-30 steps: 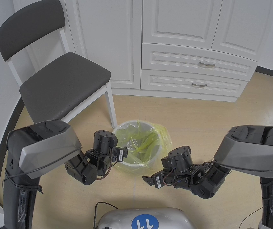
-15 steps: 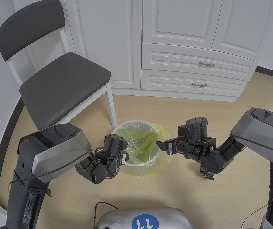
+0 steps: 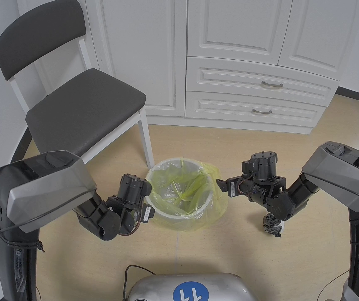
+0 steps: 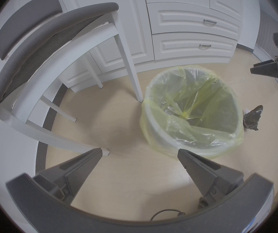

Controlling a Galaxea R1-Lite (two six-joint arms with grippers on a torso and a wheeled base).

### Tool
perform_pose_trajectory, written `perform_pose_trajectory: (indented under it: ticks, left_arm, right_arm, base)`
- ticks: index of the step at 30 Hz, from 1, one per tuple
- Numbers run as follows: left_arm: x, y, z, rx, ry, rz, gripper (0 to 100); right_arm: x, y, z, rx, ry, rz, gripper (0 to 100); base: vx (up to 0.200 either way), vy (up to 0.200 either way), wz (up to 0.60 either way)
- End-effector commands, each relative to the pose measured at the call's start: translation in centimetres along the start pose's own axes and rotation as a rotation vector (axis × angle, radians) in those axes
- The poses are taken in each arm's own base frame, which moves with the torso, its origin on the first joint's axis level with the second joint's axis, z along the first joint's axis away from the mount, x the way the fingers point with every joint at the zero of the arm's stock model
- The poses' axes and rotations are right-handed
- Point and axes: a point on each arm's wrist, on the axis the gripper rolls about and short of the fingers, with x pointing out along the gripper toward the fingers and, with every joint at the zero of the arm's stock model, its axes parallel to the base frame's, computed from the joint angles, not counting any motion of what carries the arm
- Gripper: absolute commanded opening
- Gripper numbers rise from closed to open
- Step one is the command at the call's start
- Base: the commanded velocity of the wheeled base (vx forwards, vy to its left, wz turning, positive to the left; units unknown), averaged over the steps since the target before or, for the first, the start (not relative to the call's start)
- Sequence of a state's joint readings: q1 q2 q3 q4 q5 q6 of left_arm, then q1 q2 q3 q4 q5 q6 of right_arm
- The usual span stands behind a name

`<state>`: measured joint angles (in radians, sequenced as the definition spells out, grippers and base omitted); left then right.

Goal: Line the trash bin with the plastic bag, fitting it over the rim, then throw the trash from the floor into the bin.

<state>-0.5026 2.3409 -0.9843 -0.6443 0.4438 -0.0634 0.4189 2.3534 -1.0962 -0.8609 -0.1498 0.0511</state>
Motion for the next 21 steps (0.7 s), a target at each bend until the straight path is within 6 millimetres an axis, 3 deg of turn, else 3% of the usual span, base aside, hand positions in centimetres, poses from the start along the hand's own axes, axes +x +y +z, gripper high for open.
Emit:
perform_pose_trajectory:
  ticks: [1, 4, 9, 13, 21]
  left_arm:
    - [-0.9, 1.6, 0.5, -0.011, -0.008, -0.015, 100]
    - [-0.2, 1.0, 1.4, -0.050, -0.053, -0.033, 100]
    - [2.4, -2.5, 3.2, -0.217, -0.142, -0.077, 100]
    - [4.2, -4.3, 2.1, -0.177, -0.043, -0.078, 100]
    - [4.5, -4.6, 2.0, -0.157, 0.064, -0.040, 100]
  right_arm:
    - [0.5, -0.6, -0.5, -0.009, 0.013, -0.014, 100]
    - [1.0, -0.5, -0.8, -0.009, 0.013, -0.016, 100]
    - [1.7, -0.5, -1.0, -0.009, 0.007, -0.043, 100]
    - [2.0, -0.5, -1.3, -0.009, 0.012, -0.054, 100]
    - [2.7, -0.9, -1.8, -0.013, 0.020, -0.066, 100]
  base:
    - [0.000, 0.000, 0.00]
    - [0.000, 0.000, 0.00]
    - [0.000, 0.000, 0.00]
    - [0.000, 0.000, 0.00]
    - [0.000, 0.000, 0.00]
